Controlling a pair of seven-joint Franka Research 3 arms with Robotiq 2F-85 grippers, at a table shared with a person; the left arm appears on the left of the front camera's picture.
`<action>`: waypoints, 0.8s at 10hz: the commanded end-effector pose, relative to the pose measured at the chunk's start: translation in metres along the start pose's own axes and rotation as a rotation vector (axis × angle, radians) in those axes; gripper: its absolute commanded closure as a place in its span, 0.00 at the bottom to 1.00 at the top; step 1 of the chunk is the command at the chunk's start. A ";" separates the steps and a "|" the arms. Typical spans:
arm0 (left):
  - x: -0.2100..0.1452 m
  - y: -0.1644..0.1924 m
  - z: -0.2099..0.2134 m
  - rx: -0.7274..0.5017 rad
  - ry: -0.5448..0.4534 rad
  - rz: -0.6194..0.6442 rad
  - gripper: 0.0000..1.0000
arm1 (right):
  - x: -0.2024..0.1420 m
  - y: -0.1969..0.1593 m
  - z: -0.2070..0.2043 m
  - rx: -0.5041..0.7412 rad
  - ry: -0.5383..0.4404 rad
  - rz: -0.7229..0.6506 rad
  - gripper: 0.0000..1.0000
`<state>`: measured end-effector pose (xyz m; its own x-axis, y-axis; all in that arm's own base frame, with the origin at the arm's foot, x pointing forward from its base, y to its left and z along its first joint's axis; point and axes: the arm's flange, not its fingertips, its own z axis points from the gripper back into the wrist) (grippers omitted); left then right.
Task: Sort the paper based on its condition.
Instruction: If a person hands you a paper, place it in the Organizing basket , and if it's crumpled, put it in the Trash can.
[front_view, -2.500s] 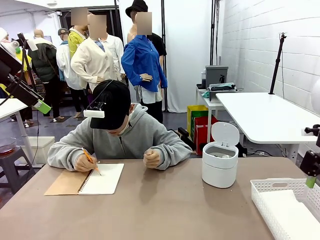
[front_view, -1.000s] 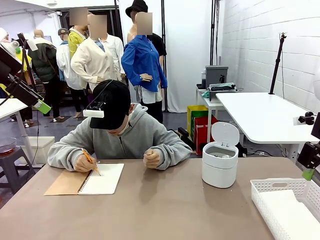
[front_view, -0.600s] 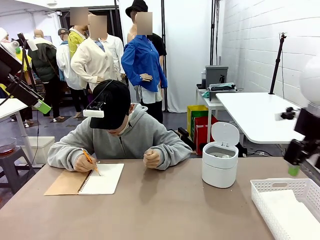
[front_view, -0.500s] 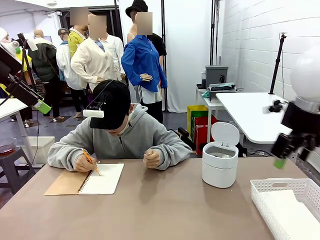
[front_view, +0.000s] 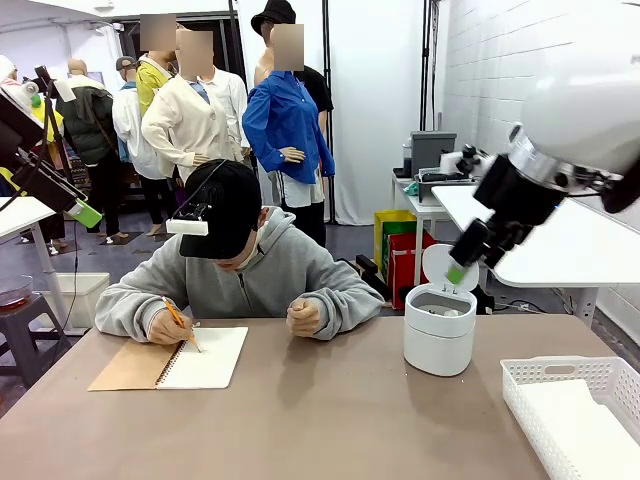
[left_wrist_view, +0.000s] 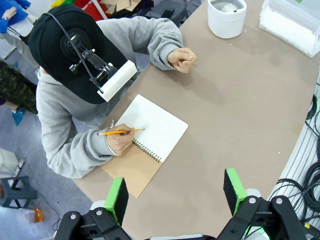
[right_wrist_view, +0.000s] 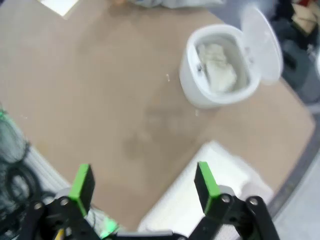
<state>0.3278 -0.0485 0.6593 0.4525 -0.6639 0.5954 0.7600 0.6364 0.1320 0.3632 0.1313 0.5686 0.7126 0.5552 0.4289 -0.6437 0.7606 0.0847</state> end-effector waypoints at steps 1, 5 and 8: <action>-0.001 0.000 0.000 0.002 0.001 0.001 0.00 | 0.034 -0.003 0.003 0.096 -0.100 0.050 0.00; -0.001 0.000 0.000 0.002 0.001 0.001 0.00 | 0.085 0.020 0.031 0.128 -0.198 0.142 0.00; -0.001 0.000 0.000 0.002 0.001 0.001 0.00 | 0.115 0.042 0.048 0.103 -0.258 0.177 0.00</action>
<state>0.3279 -0.0485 0.6593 0.4526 -0.6639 0.5954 0.7600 0.6364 0.1319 0.3960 0.2045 0.6666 0.5302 0.5618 0.6350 -0.7688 0.6344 0.0806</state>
